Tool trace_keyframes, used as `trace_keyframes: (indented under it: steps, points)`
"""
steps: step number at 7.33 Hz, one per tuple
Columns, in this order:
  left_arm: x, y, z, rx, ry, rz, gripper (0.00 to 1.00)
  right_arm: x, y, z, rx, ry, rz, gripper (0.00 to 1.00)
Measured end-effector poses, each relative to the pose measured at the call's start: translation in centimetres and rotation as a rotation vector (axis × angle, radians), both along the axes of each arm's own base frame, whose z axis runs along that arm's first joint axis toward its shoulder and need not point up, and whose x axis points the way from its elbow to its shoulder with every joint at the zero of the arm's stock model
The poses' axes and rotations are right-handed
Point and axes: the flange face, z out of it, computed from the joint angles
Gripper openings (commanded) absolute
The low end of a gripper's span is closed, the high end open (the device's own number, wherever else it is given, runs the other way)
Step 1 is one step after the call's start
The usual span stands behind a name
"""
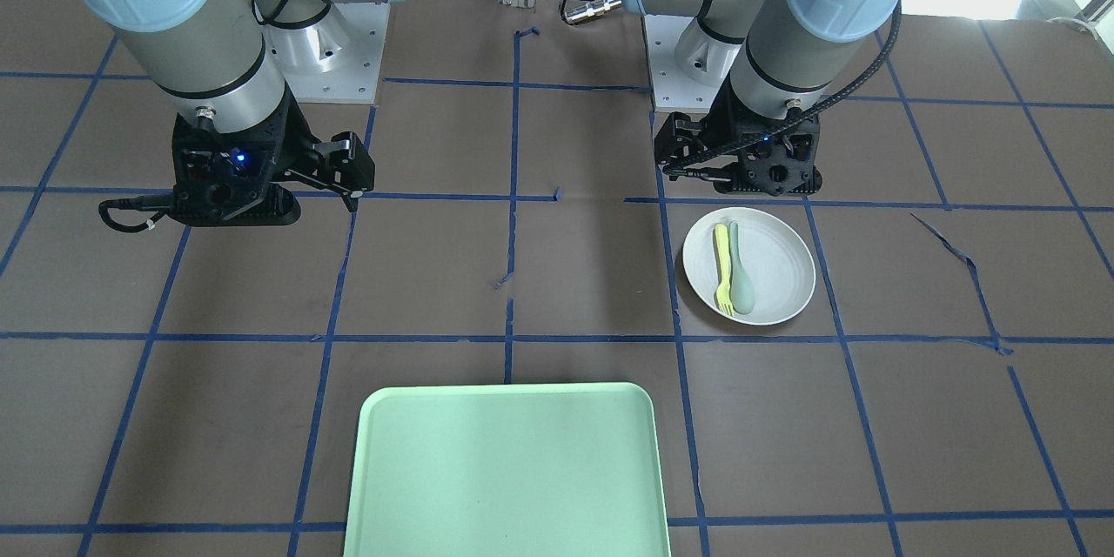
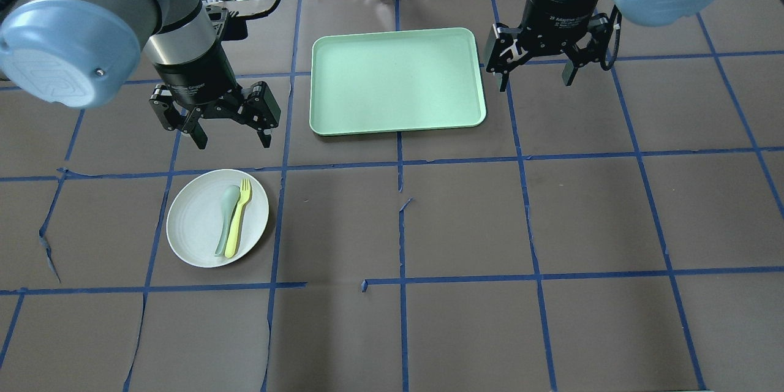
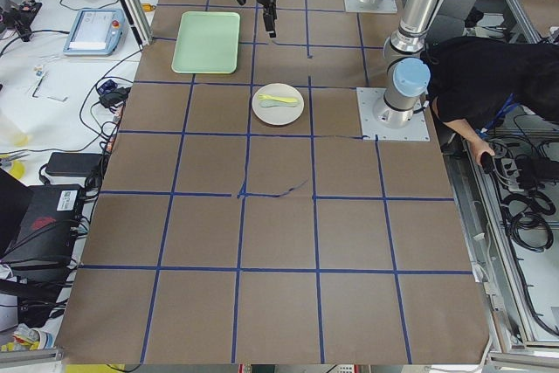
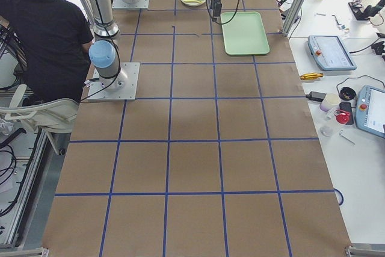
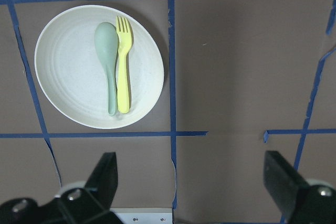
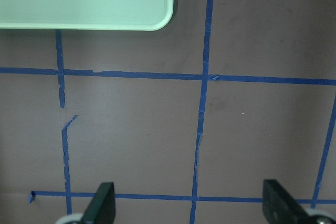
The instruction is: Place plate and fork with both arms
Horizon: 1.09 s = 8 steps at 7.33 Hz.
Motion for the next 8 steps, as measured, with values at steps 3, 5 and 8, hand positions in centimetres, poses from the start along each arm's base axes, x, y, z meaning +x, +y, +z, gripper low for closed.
trace_keyframes:
  steps: [3,5,8]
  points:
    - [0.04,0.08,0.11,-0.003,-0.006,0.003,1.0,0.02,-0.05,0.05,-0.002,-0.003,-0.012,1.0]
    - [-0.02,0.03,0.02,-0.002,-0.006,0.002,1.0,0.11,-0.33,0.37,-0.024,-0.006,-0.01,1.0]
    - [0.4,-0.44,0.08,-0.014,-0.01,0.006,1.0,0.24,-0.52,0.31,-0.032,-0.012,-0.007,1.0]
